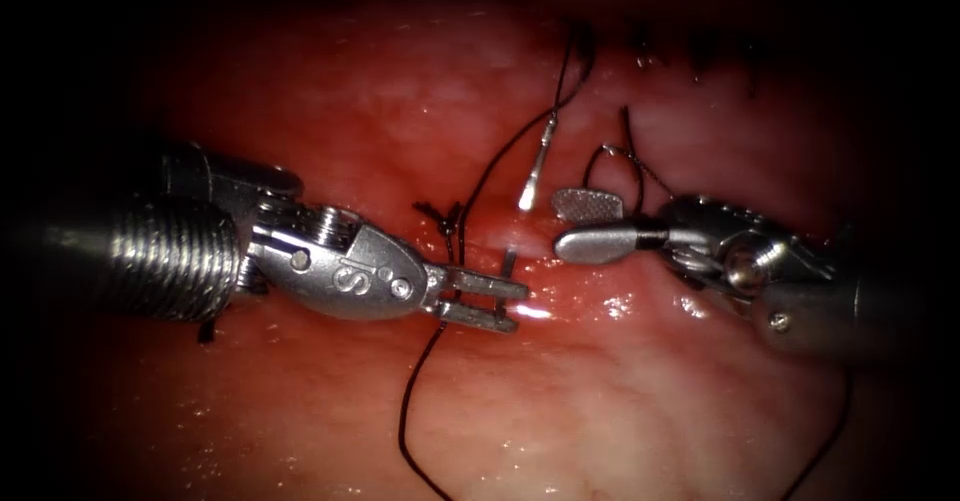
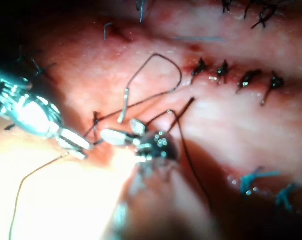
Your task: Wound Closure
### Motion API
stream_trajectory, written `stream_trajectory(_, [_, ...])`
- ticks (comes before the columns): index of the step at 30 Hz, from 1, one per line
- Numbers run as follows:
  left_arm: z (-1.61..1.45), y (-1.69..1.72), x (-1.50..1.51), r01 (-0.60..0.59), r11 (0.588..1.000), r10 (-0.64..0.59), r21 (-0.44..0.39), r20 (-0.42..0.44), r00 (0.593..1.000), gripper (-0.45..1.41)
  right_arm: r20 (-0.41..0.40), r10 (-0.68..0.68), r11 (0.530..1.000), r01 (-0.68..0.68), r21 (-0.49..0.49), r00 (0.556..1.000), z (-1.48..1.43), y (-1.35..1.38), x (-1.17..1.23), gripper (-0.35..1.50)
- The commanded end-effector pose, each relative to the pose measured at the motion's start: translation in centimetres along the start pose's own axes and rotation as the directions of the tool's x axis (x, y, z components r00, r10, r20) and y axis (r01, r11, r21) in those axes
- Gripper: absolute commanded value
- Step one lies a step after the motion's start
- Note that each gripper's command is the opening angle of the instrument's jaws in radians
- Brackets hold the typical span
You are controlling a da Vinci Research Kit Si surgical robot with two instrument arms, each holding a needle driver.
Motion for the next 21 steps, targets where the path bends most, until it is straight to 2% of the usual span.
stream_trajectory(1, [0.06,-0.01,-0.04,0.031,1.000,-0.031,-0.003,-0.002,1.000,-0.45,0.000,0.000,1.000,0.000,0.002,1.000,0.07,0.01,-0.04,1.35])
stream_trajectory(3, [0.03,0.00,-0.10,0.096,0.995,-0.096,-0.012,-0.009,0.995,-0.45,-0.001,-0.035,0.999,0.035,0.003,0.999,0.05,0.00,-0.04,1.30])
stream_trajectory(4, [0.02,-0.01,-0.11,0.124,0.992,-0.125,-0.021,-0.014,0.992,-0.45,-0.003,-0.123,0.992,0.123,0.007,0.992,0.04,0.00,-0.04,1.18])
stream_trajectory(6, [0.00,-0.04,-0.11,0.197,0.980,-0.198,-0.036,-0.039,0.979,-0.45,-0.016,-0.319,0.948,0.319,0.010,0.948,-0.02,-0.01,0.02,0.84])
stream_trajectory(8, [-0.01,-0.04,-0.09,0.259,0.965,-0.261,-0.042,-0.062,0.963,-0.45,-0.014,-0.352,0.936,0.352,0.016,0.936,-0.09,-0.02,0.09,0.64])
stream_trajectory(10, [-0.04,-0.02,-0.04,0.364,0.929,-0.369,-0.068,-0.083,0.926,-0.45,0.004,-0.407,0.913,0.407,0.019,0.914,-0.18,-0.03,0.18,0.64])
stream_trajectory(11, [-0.05,-0.02,0.00,0.416,0.906,-0.422,-0.078,-0.094,0.902,-0.45,0.015,-0.410,0.912,0.410,0.019,0.912,-0.20,-0.04,0.22,0.69])
stream_trajectory(12, [-0.07,-0.02,0.04,0.467,0.880,-0.474,-0.087,-0.106,0.874,-0.45,0.026,-0.423,0.906,0.423,0.014,0.906,-0.22,-0.05,0.26,0.83])
stream_trajectory(14, [-0.11,-0.02,0.13,0.576,0.809,-0.588,-0.120,-0.127,0.799,-0.45,0.055,-0.438,0.899,0.438,0.002,0.897,-0.23,-0.05,0.30,1.01])
stream_trajectory(15, [-0.14,-0.02,0.19,0.629,0.764,-0.644,-0.140,-0.125,0.755,-0.45,0.078,-0.439,0.898,0.440,0.002,0.895,-0.23,-0.05,0.31,1.08])
stream_trajectory(16, [-0.15,-0.02,0.24,0.660,0.736,-0.676,-0.152,-0.120,0.727,-0.45,0.093,-0.440,0.897,0.442,0.000,0.893,-0.22,-0.06,0.30,1.11])
stream_trajectory(18, [-0.19,-0.02,0.33,0.732,0.658,-0.752,-0.177,-0.106,0.650,-0.45,0.124,-0.444,0.896,0.444,0.028,0.887,-0.20,-0.07,0.26,1.13])
stream_trajectory(21, [-0.24,0.02,0.45,0.773,0.593,-0.803,-0.224,-0.103,0.586,-0.45,0.135,-0.420,0.907,0.418,0.049,0.897,-0.18,-0.11,0.21,1.06])
